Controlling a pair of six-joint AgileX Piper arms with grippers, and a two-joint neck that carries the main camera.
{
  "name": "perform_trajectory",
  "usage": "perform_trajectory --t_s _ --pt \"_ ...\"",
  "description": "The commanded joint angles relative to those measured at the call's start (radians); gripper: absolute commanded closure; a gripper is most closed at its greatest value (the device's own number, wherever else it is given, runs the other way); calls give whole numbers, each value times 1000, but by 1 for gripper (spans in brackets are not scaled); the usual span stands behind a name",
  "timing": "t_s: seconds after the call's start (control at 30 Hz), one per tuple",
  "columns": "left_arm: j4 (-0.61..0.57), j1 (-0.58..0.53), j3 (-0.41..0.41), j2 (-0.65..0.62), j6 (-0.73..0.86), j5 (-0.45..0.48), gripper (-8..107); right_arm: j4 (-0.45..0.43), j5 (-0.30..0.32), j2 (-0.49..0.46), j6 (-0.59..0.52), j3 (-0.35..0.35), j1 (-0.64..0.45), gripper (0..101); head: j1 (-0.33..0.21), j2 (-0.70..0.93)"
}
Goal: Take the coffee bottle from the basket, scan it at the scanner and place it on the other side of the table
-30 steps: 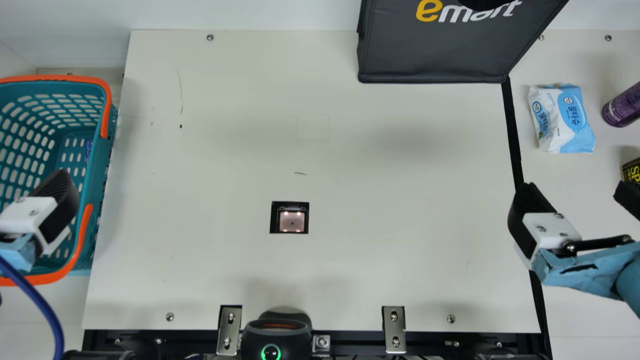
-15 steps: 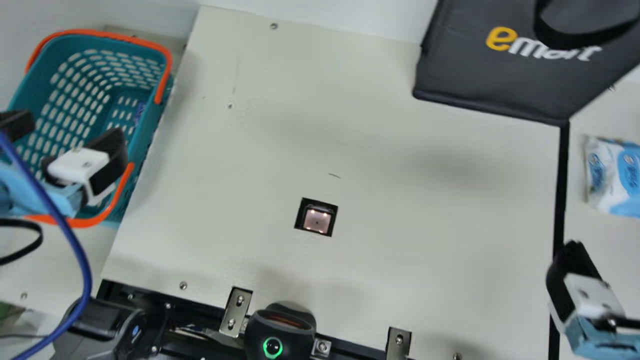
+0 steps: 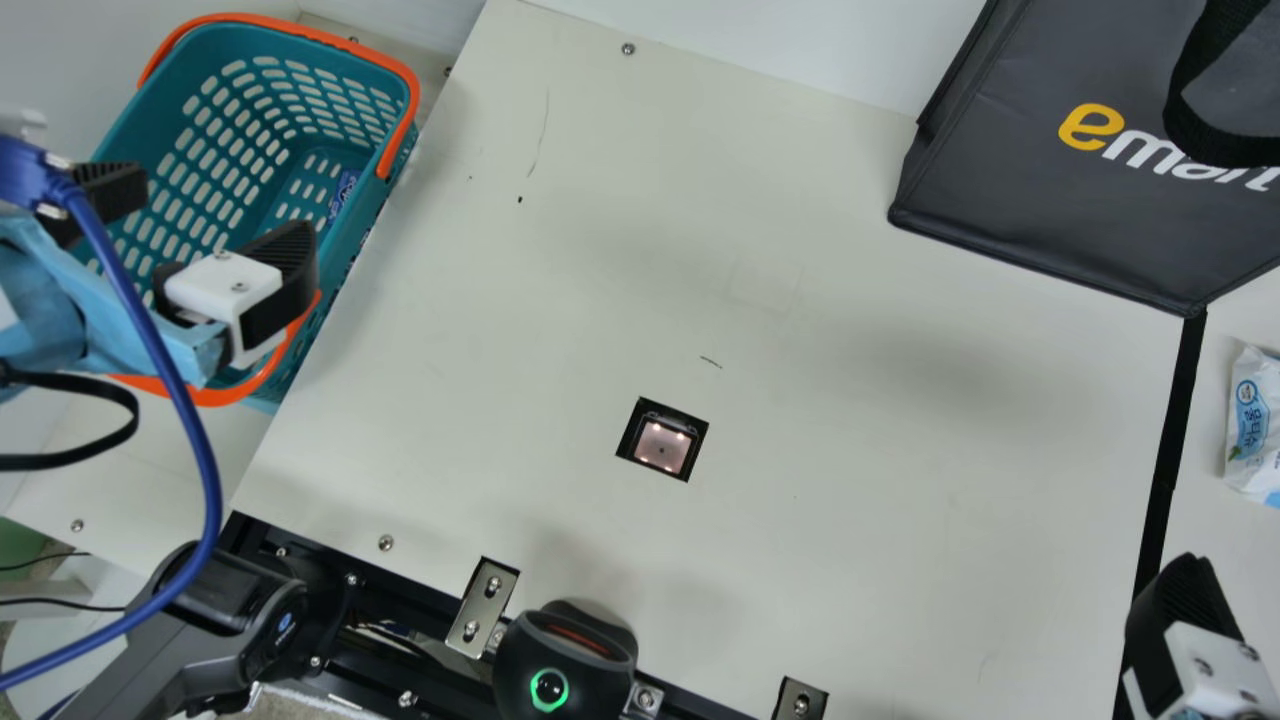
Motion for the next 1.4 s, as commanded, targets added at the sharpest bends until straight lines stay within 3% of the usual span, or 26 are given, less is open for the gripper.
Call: perform_trajectory --t_s 0.0,0.4,0.93,1.13,1.37 --pt "0 0 0 0 0 0 9 0 0 0 0 0 0 6 -29 4" --pt "10 41 7 5 -36 -13 9 0 0 0 0 0 0 6 -29 4" --pt "1 361 22 58 -175 -68 9 0 1 0 0 0 0 6 -29 4" --pt "-77 501 16 128 -59 -84 9 0 1 0 0 0 0 6 -29 4" --pt "-193 661 -11 265 198 -106 9 0 1 0 0 0 0 6 -29 4"
